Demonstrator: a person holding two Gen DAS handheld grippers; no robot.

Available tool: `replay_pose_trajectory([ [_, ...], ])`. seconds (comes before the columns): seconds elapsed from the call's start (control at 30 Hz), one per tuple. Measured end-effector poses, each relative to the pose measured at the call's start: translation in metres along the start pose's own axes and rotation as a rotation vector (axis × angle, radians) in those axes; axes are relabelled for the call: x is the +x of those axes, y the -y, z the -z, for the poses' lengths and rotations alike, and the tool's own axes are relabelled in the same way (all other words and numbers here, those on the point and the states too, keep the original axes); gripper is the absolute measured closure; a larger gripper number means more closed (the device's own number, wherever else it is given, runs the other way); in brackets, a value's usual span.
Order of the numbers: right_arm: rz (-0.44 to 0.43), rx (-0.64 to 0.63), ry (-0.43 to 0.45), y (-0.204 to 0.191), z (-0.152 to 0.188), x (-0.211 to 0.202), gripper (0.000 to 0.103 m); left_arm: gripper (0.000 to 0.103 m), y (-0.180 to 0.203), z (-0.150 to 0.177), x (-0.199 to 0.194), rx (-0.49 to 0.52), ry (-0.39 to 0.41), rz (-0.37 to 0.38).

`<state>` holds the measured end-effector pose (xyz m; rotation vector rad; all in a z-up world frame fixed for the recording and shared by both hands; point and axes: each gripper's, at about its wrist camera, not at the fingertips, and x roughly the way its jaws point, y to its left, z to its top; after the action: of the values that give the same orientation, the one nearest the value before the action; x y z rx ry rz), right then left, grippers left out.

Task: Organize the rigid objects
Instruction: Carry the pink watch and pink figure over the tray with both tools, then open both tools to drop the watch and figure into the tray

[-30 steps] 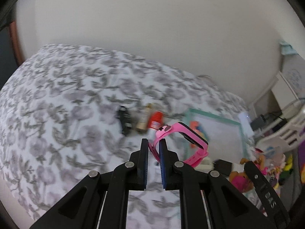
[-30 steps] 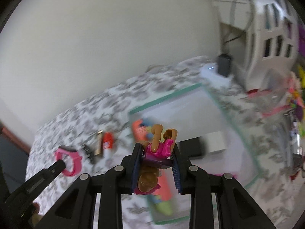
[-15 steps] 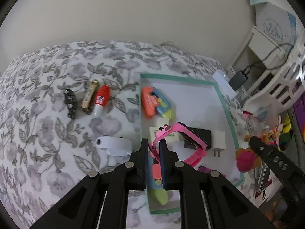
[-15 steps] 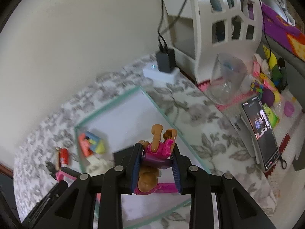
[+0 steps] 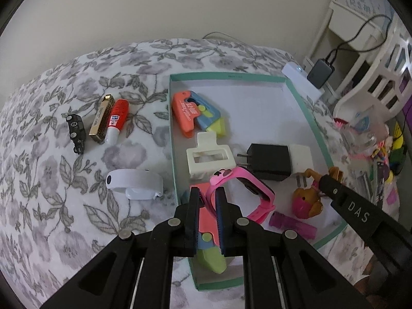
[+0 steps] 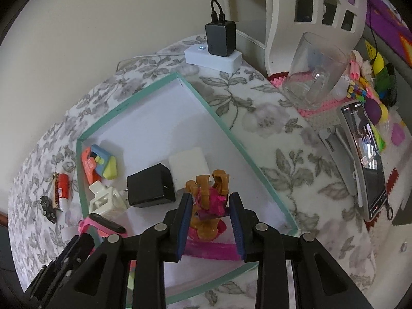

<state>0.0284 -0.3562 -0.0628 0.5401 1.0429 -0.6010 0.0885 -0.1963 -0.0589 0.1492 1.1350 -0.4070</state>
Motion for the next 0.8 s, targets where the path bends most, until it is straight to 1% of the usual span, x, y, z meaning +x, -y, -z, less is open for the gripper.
replay_pose_trajectory([
  [0.23,0.042,0.006,-0.017,0.001,0.000,0.005,0.069,0.087,0.005,0.004,0.009,0.024,-0.024,-0.012],
  [0.33,0.032,0.027,-0.042,0.005,0.001,0.010,0.069,0.086,0.006,0.004,0.009,0.026,-0.019,-0.015],
  [0.43,0.020,0.038,-0.055,0.006,0.002,0.013,0.065,0.084,0.006,0.003,0.007,0.025,-0.014,-0.017],
  [0.5,0.035,0.031,-0.053,0.005,0.002,0.013,0.063,0.079,0.006,0.003,0.007,0.023,-0.013,-0.018],
  [0.57,0.045,0.031,-0.057,0.005,0.003,0.012,0.054,0.065,0.005,0.002,0.006,0.019,-0.011,-0.020],
  [0.63,0.051,0.028,-0.049,0.004,0.003,0.011,0.049,0.057,0.004,0.001,0.004,0.012,-0.005,-0.021],
  [0.67,0.056,0.024,-0.044,0.003,0.002,0.009,0.045,0.056,0.003,0.001,0.003,0.008,-0.001,-0.021],
  [0.73,0.065,0.011,-0.027,0.001,0.001,0.006,0.039,0.055,0.002,0.000,0.000,0.001,0.007,-0.023],
  [0.8,0.067,-0.003,-0.016,-0.002,0.001,0.002,0.038,0.049,0.000,-0.001,-0.002,-0.004,0.016,-0.031],
])
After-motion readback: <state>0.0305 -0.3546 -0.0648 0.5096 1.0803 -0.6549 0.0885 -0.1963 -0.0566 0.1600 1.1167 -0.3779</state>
